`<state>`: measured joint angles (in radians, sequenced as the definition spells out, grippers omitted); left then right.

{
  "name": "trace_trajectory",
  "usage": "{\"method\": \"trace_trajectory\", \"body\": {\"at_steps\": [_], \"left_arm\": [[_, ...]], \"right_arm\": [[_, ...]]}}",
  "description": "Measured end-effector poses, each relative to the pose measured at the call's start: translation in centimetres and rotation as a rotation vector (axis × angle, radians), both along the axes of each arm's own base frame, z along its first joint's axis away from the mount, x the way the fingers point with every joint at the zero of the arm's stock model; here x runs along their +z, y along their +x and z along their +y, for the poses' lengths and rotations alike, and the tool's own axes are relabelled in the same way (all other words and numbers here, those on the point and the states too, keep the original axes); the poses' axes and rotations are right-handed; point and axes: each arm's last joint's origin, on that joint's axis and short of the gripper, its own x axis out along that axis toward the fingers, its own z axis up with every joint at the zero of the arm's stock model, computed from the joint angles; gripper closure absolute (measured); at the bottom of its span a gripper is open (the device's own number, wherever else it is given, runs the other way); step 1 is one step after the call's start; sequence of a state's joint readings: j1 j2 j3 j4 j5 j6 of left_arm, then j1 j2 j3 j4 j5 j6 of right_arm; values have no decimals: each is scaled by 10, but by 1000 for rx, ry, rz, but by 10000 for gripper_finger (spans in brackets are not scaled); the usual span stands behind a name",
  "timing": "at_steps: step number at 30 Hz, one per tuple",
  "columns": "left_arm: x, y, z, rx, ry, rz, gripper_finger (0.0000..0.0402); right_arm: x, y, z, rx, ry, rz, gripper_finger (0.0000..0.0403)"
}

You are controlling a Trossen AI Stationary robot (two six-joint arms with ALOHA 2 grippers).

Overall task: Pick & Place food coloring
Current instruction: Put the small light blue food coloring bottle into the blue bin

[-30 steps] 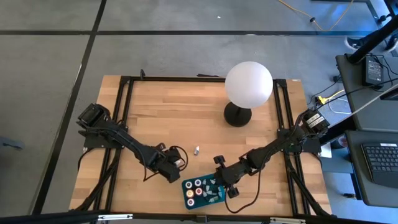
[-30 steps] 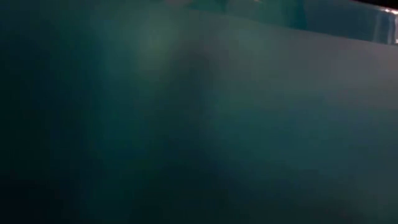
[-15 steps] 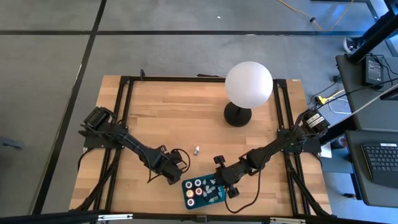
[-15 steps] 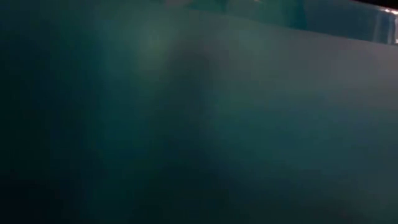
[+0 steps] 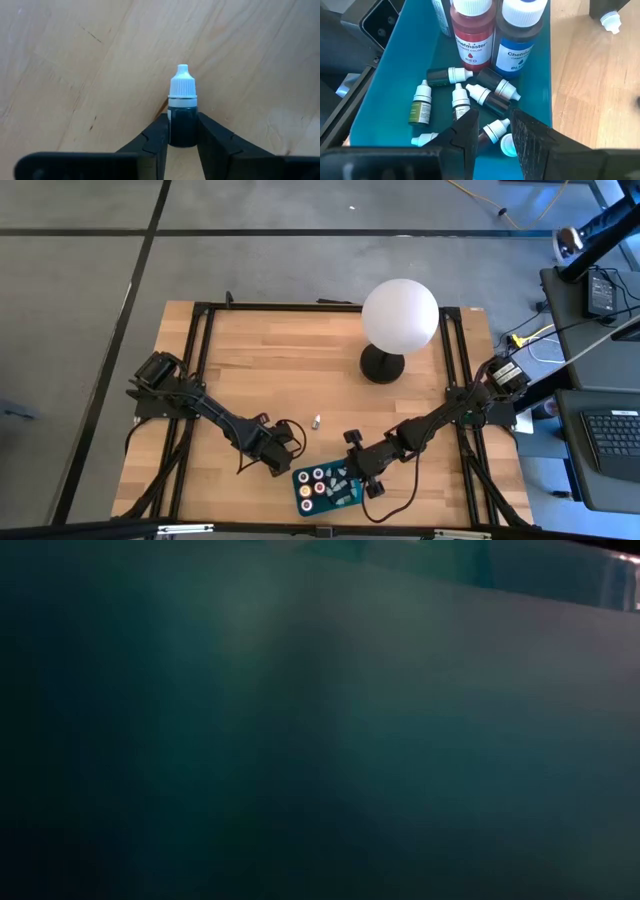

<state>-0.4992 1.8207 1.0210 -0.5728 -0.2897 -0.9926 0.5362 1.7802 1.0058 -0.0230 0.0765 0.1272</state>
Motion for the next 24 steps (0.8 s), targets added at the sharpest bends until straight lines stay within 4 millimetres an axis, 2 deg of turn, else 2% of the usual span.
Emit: {"method": "trace_trajectory", "body": {"at_steps": [3,10,14,19,24], "left_arm": [[3,-1,0,-10,0,-6,328],[3,-4,-3,-31,19,-6,325],[11,-12,-1,-54,41,25,329],[38,-21,6,-35,80,-33,326],[72,-21,9,-34,103,-238,323]], "right_arm": [[7,-2,-1,-1,8,-11,287],[24,-8,-2,8,19,-37,287],[31,-13,-5,18,3,-30,287],[37,-15,-7,44,-27,-54,287],[38,-14,-6,118,-92,-97,287]]}}
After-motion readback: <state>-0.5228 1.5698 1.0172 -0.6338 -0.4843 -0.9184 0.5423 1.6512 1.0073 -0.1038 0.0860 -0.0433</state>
